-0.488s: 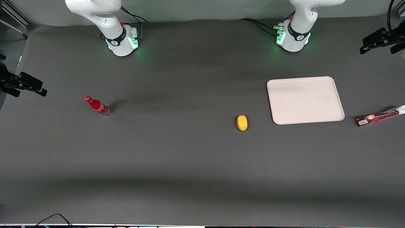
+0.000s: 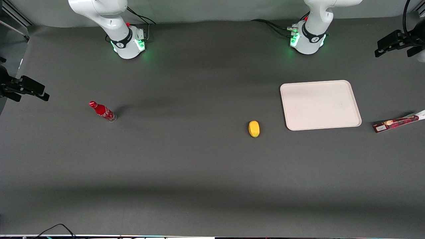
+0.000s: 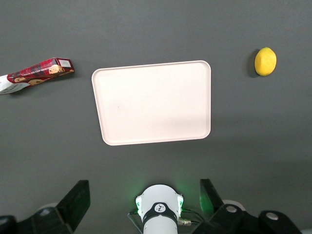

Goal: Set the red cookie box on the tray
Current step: 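Move the left gripper down to the red plaid cookie box beside the tray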

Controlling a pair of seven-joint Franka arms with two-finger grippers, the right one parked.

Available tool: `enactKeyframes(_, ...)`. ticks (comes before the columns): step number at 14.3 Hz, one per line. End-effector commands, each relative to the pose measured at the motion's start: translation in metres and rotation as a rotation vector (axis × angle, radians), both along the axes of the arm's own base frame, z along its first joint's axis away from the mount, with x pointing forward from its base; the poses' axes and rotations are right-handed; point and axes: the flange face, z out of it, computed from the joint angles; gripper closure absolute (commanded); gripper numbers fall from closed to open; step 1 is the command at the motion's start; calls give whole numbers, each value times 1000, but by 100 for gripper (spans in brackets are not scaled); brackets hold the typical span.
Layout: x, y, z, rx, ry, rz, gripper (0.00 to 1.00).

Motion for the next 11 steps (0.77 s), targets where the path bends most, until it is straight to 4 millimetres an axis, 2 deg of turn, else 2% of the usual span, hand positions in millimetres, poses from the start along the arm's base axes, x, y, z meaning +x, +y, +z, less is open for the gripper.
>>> enactKeyframes(1,3,19,-1,15,7,30,0)
enactKeyframes(2,8,49,-4,5,-1,54,0)
enactKeyframes(5,23,126,-35,-16,40,-174,0)
enactKeyframes(8,37,195,-86,-71,80,-402,0)
enactKeyframes(10,49,235,-127,-86,104,-525,0)
enactKeyframes(11,56,248,-150,-93,113,-590,0)
